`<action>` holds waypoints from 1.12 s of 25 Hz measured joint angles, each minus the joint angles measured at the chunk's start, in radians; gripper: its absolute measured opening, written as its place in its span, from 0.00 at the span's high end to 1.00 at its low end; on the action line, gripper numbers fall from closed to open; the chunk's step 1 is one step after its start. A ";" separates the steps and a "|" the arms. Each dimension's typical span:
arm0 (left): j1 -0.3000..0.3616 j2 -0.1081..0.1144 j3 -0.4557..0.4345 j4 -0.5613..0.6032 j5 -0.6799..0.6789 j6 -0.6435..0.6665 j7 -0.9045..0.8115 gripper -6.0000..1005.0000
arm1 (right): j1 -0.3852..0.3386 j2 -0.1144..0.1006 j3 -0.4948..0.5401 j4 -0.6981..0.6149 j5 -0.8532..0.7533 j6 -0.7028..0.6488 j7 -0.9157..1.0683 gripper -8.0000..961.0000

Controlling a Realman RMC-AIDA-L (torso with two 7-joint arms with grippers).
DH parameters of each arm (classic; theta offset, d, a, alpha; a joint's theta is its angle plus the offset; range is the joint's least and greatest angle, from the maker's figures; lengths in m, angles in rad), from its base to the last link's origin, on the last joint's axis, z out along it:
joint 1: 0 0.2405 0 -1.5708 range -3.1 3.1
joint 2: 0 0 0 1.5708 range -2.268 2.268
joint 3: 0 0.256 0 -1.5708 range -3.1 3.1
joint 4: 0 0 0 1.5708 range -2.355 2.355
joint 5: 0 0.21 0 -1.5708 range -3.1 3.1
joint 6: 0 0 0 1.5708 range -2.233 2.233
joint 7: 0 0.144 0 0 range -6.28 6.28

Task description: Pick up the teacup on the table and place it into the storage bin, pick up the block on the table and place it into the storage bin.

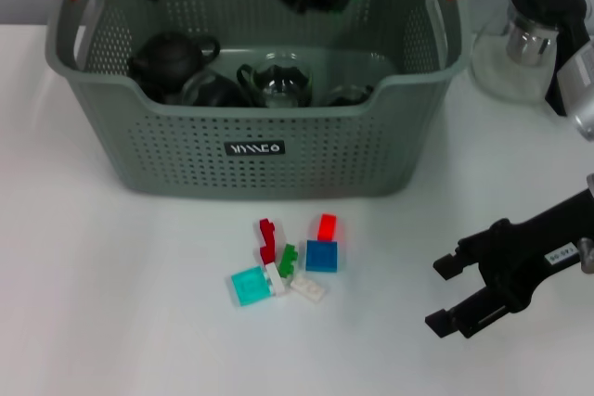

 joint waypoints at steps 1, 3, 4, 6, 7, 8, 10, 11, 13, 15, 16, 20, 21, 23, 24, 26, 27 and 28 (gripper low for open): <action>-0.021 0.007 0.000 -0.039 0.013 -0.032 -0.003 0.81 | 0.001 -0.002 0.000 0.000 0.000 0.000 0.000 0.02; -0.060 0.014 -0.001 -0.120 0.045 -0.098 -0.007 0.80 | 0.003 -0.004 -0.002 0.001 -0.001 0.001 -0.001 0.02; -0.070 0.015 -0.002 -0.144 0.056 -0.120 -0.007 0.80 | 0.004 -0.004 -0.002 0.001 -0.001 0.001 -0.001 0.02; -0.084 0.016 0.000 -0.181 0.071 -0.157 -0.008 0.80 | 0.006 -0.004 -0.001 -0.004 -0.001 0.001 -0.002 0.02; -0.087 0.016 0.003 -0.190 0.078 -0.170 -0.008 0.79 | 0.006 -0.004 -0.001 -0.004 -0.001 0.001 -0.002 0.02; -0.090 0.014 0.011 -0.195 0.093 -0.190 -0.013 0.79 | 0.007 -0.003 -0.001 -0.006 -0.001 0.001 -0.002 0.02; -0.091 0.011 0.020 -0.196 0.115 -0.210 -0.025 0.78 | 0.010 -0.002 -0.002 -0.006 -0.001 0.001 -0.002 0.02; -0.091 0.008 0.026 -0.198 0.138 -0.227 -0.039 0.77 | 0.010 -0.002 -0.005 -0.006 -0.001 0.002 -0.002 0.02; -0.092 0.007 0.031 -0.199 0.151 -0.236 -0.049 0.76 | 0.010 -0.001 -0.008 -0.006 -0.001 0.004 -0.002 0.02; -0.089 0.000 0.034 -0.196 0.156 -0.238 -0.054 0.75 | 0.011 -0.001 -0.009 -0.006 -0.001 0.005 -0.004 0.02; -0.088 -0.003 0.033 -0.193 0.156 -0.238 -0.056 0.74 | 0.011 0.000 -0.009 -0.006 -0.001 0.005 -0.006 0.02; -0.082 -0.017 0.029 -0.179 0.156 -0.240 -0.061 0.72 | 0.011 0.001 -0.008 -0.006 -0.001 0.006 -0.011 0.02; -0.082 -0.017 0.029 -0.178 0.157 -0.240 -0.062 0.71 | 0.011 0.001 -0.008 -0.006 -0.001 0.006 -0.011 0.02; -0.082 -0.018 0.027 -0.170 0.158 -0.241 -0.066 0.70 | 0.010 0.001 -0.010 -0.006 -0.001 0.005 -0.011 0.02; -0.080 -0.018 0.027 -0.162 0.158 -0.241 -0.068 0.70 | 0.009 0.001 -0.010 -0.006 -0.001 0.005 -0.011 0.02; -0.072 -0.017 0.027 -0.130 0.158 -0.236 -0.073 0.69 | 0.006 0.001 -0.010 -0.006 -0.001 0.005 -0.011 0.02; -0.065 -0.017 0.026 -0.108 0.156 -0.227 -0.074 0.68 | 0.004 0.001 -0.010 -0.006 -0.001 0.005 -0.011 0.02; -0.054 -0.017 0.025 -0.071 0.153 -0.210 -0.077 0.56 | 0.003 0.001 -0.010 -0.005 -0.001 0.006 -0.012 0.02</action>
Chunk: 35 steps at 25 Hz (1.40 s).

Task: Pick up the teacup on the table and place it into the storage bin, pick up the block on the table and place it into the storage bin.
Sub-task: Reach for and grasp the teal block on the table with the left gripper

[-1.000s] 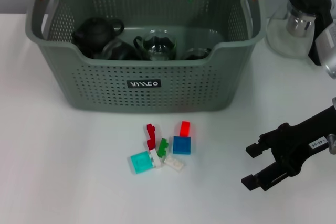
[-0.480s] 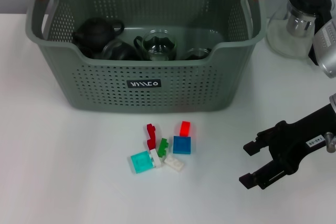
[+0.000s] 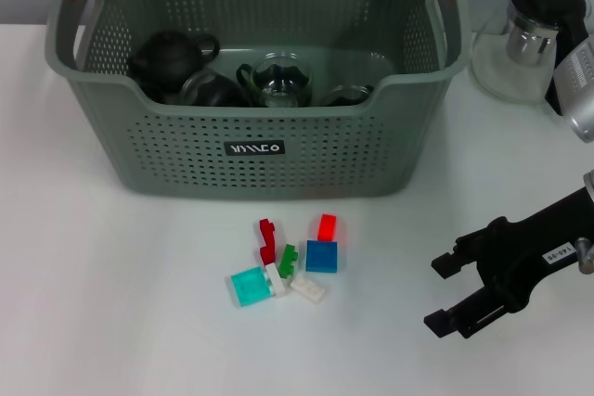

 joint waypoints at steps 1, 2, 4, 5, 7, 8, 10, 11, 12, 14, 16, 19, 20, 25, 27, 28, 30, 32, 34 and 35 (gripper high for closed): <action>0.010 0.000 -0.001 0.034 -0.002 0.017 -0.003 0.45 | -0.001 0.000 0.000 0.001 0.000 0.001 0.000 0.02; 0.030 -0.003 -0.002 0.097 -0.008 0.050 -0.007 0.41 | -0.001 0.000 0.000 0.003 0.000 0.001 -0.001 0.02; 0.068 -0.011 -0.003 0.201 -0.023 0.121 -0.009 0.33 | -0.001 -0.001 0.003 0.006 0.000 0.002 -0.001 0.02; 0.093 -0.018 -0.003 0.268 -0.039 0.173 -0.007 0.29 | -0.001 -0.002 0.005 0.006 0.000 0.002 -0.001 0.02; 0.144 -0.033 0.000 0.373 -0.071 0.253 0.010 0.22 | -0.001 -0.003 0.007 0.007 0.000 0.002 -0.001 0.02; 0.170 -0.042 0.002 0.424 -0.091 0.293 0.025 0.18 | -0.001 -0.004 0.007 0.007 0.000 0.003 -0.001 0.02; 0.237 -0.063 0.007 0.532 -0.153 0.383 0.072 0.12 | -0.001 -0.005 0.008 0.008 0.000 0.005 -0.001 0.02; 0.259 -0.069 0.010 0.562 -0.173 0.408 0.087 0.09 | -0.001 -0.005 0.008 0.008 0.000 0.007 -0.001 0.02; 0.291 -0.072 0.016 0.588 -0.203 0.442 0.102 0.06 | -0.001 -0.005 0.009 0.008 0.000 0.010 -0.001 0.02; 0.338 -0.073 0.031 0.612 -0.252 0.491 0.124 0.06 | -0.001 -0.005 0.009 0.009 0.000 0.012 -0.001 0.02; 0.388 -0.073 0.044 0.613 -0.299 0.538 0.156 0.06 | 0.001 -0.005 0.008 0.010 0.000 0.012 -0.001 0.02; 0.471 -0.077 0.088 0.589 -0.339 0.579 0.235 0.06 | 0.002 -0.002 0.007 0.010 -0.002 0.011 0.005 0.02; 0.495 -0.077 0.109 0.577 -0.340 0.579 0.259 0.07 | 0.002 -0.001 0.007 0.010 -0.004 0.012 0.007 0.02; 0.534 -0.075 0.185 0.455 -0.279 0.530 0.324 0.07 | 0.008 0.010 0.008 0.012 -0.022 0.013 0.023 0.02; 0.523 -0.073 0.197 0.407 -0.241 0.500 0.320 0.07 | 0.009 0.012 0.008 0.012 -0.024 0.013 0.024 0.02; 0.512 -0.073 0.203 0.373 -0.211 0.482 0.319 0.07 | 0.011 0.013 0.008 0.012 -0.024 0.013 0.027 0.02; 0.489 -0.074 0.210 0.315 -0.159 0.461 0.315 0.08 | 0.015 0.014 0.008 0.011 -0.024 0.014 0.035 0.02; 0.460 -0.075 0.224 0.250 -0.104 0.449 0.297 0.08 | 0.017 0.014 0.008 0.009 -0.024 0.014 0.043 0.02; 0.437 -0.075 0.256 0.206 -0.053 0.437 0.258 0.08 | 0.020 0.014 0.008 0.008 -0.025 0.014 0.048 0.02; 0.429 -0.075 0.274 0.193 -0.031 0.429 0.237 0.08 | 0.021 0.014 0.009 0.008 -0.025 0.014 0.049 0.02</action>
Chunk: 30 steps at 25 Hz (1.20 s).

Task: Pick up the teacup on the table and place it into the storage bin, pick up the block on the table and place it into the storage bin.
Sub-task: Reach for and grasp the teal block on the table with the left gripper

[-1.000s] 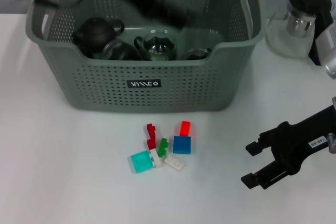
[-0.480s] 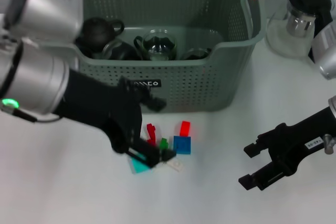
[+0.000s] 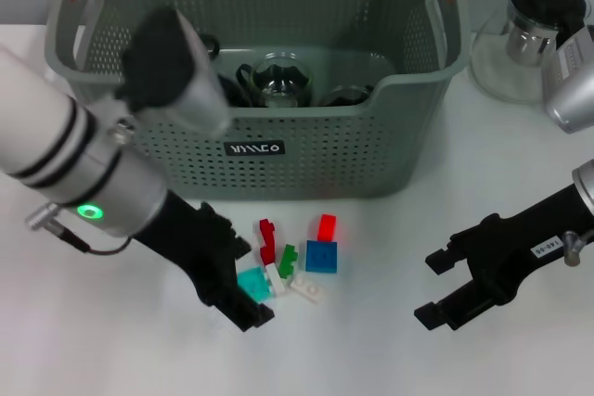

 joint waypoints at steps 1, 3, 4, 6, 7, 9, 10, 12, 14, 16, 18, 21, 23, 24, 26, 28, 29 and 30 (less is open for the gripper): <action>-0.004 -0.001 0.024 -0.007 0.023 -0.011 -0.025 0.08 | 0.002 0.000 0.000 0.000 0.000 0.001 0.001 0.02; -0.006 -0.002 0.091 -0.014 0.069 -0.051 -0.083 0.08 | 0.004 0.000 0.001 0.001 0.000 0.003 0.002 0.02; -0.004 -0.002 0.124 -0.014 0.088 -0.074 -0.109 0.09 | 0.004 0.000 0.001 0.002 0.000 0.004 0.002 0.02; 0.001 -0.003 0.192 -0.014 0.129 -0.122 -0.159 0.09 | 0.005 0.000 0.001 0.002 0.000 0.005 0.002 0.02; 0.002 -0.004 0.221 -0.014 0.148 -0.144 -0.184 0.09 | 0.005 0.000 0.001 0.001 0.000 0.005 0.003 0.02; 0.002 -0.004 0.254 -0.013 0.167 -0.171 -0.214 0.09 | 0.006 0.000 0.001 0.000 0.000 0.005 0.003 0.02; 0.002 -0.005 0.270 -0.012 0.175 -0.183 -0.230 0.09 | 0.006 0.000 0.001 -0.001 0.000 0.005 0.003 0.02; 0.001 -0.005 0.290 -0.011 0.186 -0.199 -0.254 0.09 | 0.006 0.000 0.001 -0.001 0.000 0.005 0.003 0.02; 0.000 -0.005 0.311 -0.013 0.200 -0.211 -0.276 0.10 | 0.006 -0.001 0.001 0.000 0.000 0.005 0.003 0.02; 0.001 -0.007 0.344 -0.016 0.218 -0.229 -0.302 0.10 | 0.006 -0.002 0.001 0.001 0.000 0.007 0.003 0.02; 0.002 -0.008 0.363 -0.018 0.227 -0.238 -0.316 0.10 | 0.005 -0.003 0.001 0.001 0.000 0.009 0.003 0.02; 0.001 -0.008 0.391 -0.021 0.241 -0.256 -0.339 0.10 | 0.004 -0.003 0.001 0.002 0.000 0.012 0.003 0.02; 0.000 -0.009 0.413 -0.025 0.252 -0.267 -0.354 0.10 | 0.003 -0.003 0.001 0.002 0.000 0.012 0.002 0.02; 0.001 -0.009 0.431 -0.027 0.264 -0.277 -0.367 0.11 | 0.003 -0.003 0.001 0.002 0.000 0.013 0.002 0.02; 0.002 -0.009 0.444 -0.029 0.276 -0.285 -0.380 0.11 | 0.001 -0.003 0.001 0.002 0.000 0.013 0.002 0.02; 0.002 -0.009 0.456 -0.033 0.282 -0.294 -0.391 0.11 | 0.001 -0.003 0.001 0.002 0.000 0.014 0.001 0.02; 0.002 -0.009 0.459 -0.036 0.283 -0.297 -0.396 0.11 | 0.001 -0.002 0.001 0.002 0.000 0.014 0.000 0.02; 0.002 -0.009 0.460 -0.041 0.284 -0.300 -0.399 0.11 | 0.001 -0.002 0.001 0.002 0.000 0.014 0.000 0.02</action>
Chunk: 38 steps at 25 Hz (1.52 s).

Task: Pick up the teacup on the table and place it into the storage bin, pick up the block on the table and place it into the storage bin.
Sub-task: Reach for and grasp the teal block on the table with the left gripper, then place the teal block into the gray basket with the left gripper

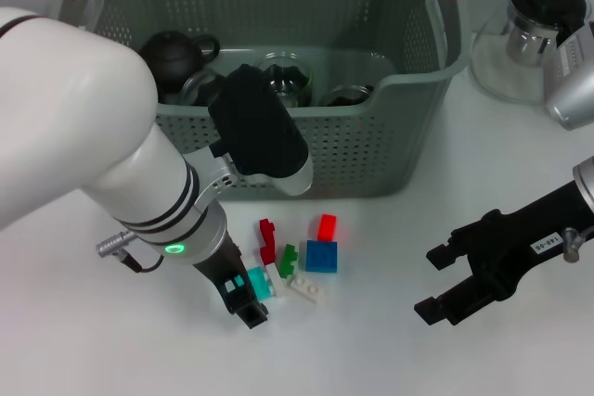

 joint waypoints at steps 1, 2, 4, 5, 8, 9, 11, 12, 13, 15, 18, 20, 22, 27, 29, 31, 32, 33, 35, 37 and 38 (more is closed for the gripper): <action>-0.001 0.000 0.001 -0.004 0.001 -0.003 -0.005 0.11 | 0.000 0.000 0.000 0.000 0.000 0.000 0.000 0.02; -0.001 0.000 0.002 -0.008 0.002 -0.007 -0.010 0.11 | 0.000 0.000 0.000 0.000 0.000 0.000 0.000 0.02; -0.002 0.000 0.006 -0.012 0.011 -0.015 -0.019 0.17 | 0.000 0.000 0.000 0.000 0.000 0.000 -0.001 0.02; -0.001 0.000 0.012 -0.014 0.018 -0.021 -0.026 0.19 | 0.001 0.000 0.000 0.000 0.000 0.000 -0.001 0.02; -0.001 0.000 0.033 -0.019 0.026 -0.034 -0.037 0.25 | 0.001 0.001 0.001 0.000 0.000 0.000 -0.002 0.02; -0.003 0.000 0.037 -0.023 0.027 -0.035 -0.039 0.25 | 0.002 0.001 0.001 0.000 0.000 0.000 -0.002 0.02; -0.006 0.000 0.044 -0.030 0.029 -0.038 -0.042 0.25 | 0.004 0.001 0.002 0.000 0.000 0.000 -0.001 0.02; -0.006 0.000 0.047 -0.031 0.029 -0.041 -0.042 0.25 | 0.004 0.001 0.002 0.000 0.000 0.000 -0.001 0.02; -0.006 0.000 0.049 -0.032 0.029 -0.043 -0.043 0.25 | 0.004 0.001 0.002 0.000 0.000 0.000 -0.001 0.02; -0.006 0.000 0.054 -0.031 0.029 -0.047 -0.043 0.25 | 0.004 0.000 0.002 0.000 0.000 0.000 0.000 0.02; -0.006 0.000 0.055 -0.029 0.030 -0.048 -0.043 0.26 | 0.004 0.000 0.002 0.000 0.000 0.001 0.001 0.02; -0.007 0.000 0.056 -0.029 0.030 -0.047 -0.044 0.29 | 0.005 -0.001 0.002 0.000 0.000 0.001 0.002 0.02; -0.008 0.000 0.056 -0.026 0.024 -0.042 -0.044 0.32 | 0.005 -0.001 0.002 0.000 0.000 0.001 0.002 0.02; -0.009 0.000 0.056 -0.013 0.026 -0.038 -0.050 0.50 | 0.005 -0.001 0.003 0.000 0.001 0.001 0.001 0.02; -0.009 0.000 0.056 -0.008 0.028 -0.037 -0.051 0.56 | 0.004 -0.002 0.006 0.000 0.001 0.001 0.000 0.02; 0.000 0.000 0.036 0.035 0.028 -0.008 -0.050 0.59 | 0.003 -0.003 0.011 0.000 0.001 0.002 -0.002 0.02; 0.003 0.000 0.022 0.059 0.028 0.011 -0.049 0.59 | 0.002 -0.003 0.012 0.000 0.001 0.001 -0.003 0.02; 0.006 0.000 0.006 0.084 0.026 0.040 -0.047 0.59 | 0.002 -0.004 0.012 0.000 0.002 0.001 -0.004 0.02; 0.011 0.002 -0.034 0.138 0.021 0.105 -0.044 0.58 | 0.002 -0.006 0.013 0.000 0.002 0.001 -0.004 0.02; 0.017 0.005 -0.096 0.225 0.007 0.189 -0.040 0.58 | 0.004 -0.007 0.012 0.000 0.002 -0.001 -0.005 0.02; 0.020 0.005 -0.129 0.277 -0.008 0.231 -0.038 0.57 | 0.004 -0.008 0.012 0.000 0.002 -0.002 -0.006 0.02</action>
